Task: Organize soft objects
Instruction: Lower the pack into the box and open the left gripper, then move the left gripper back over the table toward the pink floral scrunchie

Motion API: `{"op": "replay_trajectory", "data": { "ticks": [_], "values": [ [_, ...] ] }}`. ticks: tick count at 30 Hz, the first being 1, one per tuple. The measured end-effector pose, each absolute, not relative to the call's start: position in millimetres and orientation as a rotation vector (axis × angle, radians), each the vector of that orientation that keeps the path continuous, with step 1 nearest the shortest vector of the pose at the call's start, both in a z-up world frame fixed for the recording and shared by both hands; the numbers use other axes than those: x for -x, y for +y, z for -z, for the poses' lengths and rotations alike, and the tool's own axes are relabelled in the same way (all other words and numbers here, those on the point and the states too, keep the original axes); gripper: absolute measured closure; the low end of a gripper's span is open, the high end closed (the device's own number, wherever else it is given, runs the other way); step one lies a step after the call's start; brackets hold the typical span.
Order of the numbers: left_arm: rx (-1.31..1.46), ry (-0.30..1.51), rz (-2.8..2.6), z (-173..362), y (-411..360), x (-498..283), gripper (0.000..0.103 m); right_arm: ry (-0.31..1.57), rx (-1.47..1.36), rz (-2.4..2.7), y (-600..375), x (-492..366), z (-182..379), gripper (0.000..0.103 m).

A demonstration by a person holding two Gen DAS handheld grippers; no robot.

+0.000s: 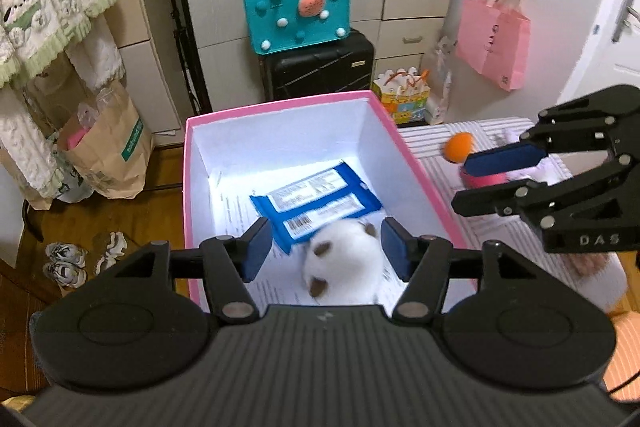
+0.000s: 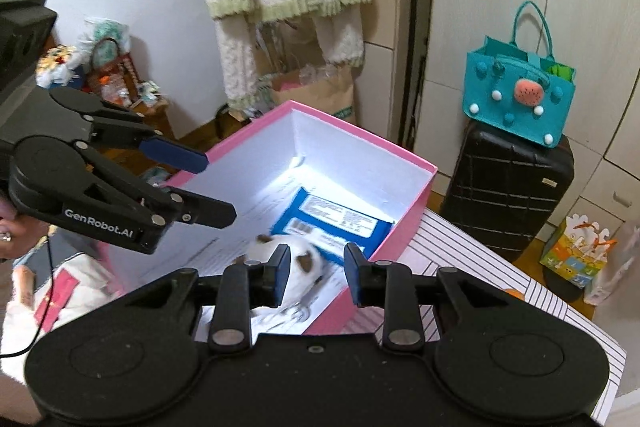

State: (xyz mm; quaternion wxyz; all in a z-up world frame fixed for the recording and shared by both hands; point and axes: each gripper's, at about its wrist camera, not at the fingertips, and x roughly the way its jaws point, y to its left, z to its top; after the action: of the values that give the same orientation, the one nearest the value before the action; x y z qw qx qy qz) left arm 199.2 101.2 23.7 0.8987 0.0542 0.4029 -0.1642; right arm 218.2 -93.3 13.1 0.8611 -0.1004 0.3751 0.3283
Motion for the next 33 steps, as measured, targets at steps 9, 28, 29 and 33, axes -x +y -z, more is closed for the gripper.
{"op": "replay_trajectory", "data": {
  "ticks": [9,28,29,33],
  "values": [
    [-0.153,0.873,0.428,-35,76,-141,0.038,0.688,0.296,-0.745,-111,-150,-40,0.067],
    [-0.301,0.863,0.542,-32,15,-68,0.026,0.64,0.357,-0.71,-172,-57,-41,0.051],
    [-0.309,0.864,0.552,-30,10,-67,0.026,0.645,0.355,-0.702,-176,-54,-38,0.05],
    [-0.328,0.882,0.589,-22,-6,-66,0.026,0.67,0.329,-0.671,-198,-43,-24,0.048]
  ]
}}
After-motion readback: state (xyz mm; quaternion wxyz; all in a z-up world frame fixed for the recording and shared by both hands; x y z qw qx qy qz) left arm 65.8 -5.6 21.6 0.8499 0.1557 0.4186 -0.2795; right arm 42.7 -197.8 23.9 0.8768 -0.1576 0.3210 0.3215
